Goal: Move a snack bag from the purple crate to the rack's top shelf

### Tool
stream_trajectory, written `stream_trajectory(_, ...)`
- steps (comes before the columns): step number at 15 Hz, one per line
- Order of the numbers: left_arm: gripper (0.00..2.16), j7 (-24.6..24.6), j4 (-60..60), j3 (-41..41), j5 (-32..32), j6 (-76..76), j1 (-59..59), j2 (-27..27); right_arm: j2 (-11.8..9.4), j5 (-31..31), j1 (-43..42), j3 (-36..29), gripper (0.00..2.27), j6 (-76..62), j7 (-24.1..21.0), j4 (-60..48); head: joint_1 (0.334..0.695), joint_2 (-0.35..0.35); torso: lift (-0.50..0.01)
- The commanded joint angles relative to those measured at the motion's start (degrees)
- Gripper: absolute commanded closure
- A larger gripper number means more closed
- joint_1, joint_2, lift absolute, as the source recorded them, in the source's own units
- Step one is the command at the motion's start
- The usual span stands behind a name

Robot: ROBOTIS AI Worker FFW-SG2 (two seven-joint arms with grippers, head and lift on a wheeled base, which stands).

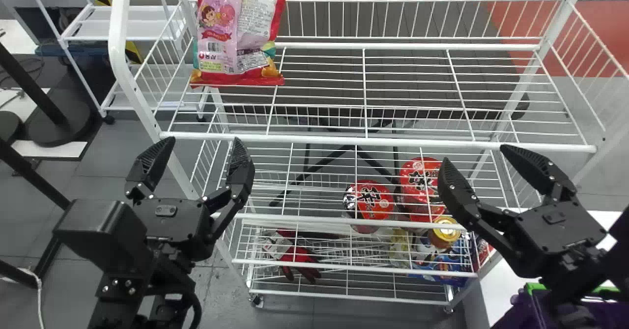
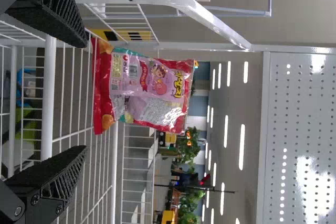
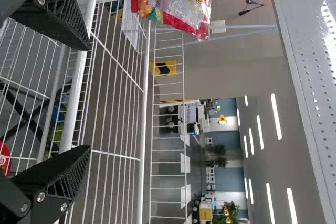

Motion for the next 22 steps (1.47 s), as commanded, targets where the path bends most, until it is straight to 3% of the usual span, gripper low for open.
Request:
stream_trajectory(1,0.13,0.00,0.01,0.03,0.09,0.00,0.06,0.00,0.00,0.09,0.00,0.05,0.16,-0.16,0.08,0.12,0.695,0.055,-0.153)
stream_trajectory(22,0.13,0.35,-0.43,-0.14,0.00,-0.53,1.11,0.00,-0.09,-0.08,0.97,-0.21,0.16,-2.62,0.26,0.38,0.695,0.054,-0.237)
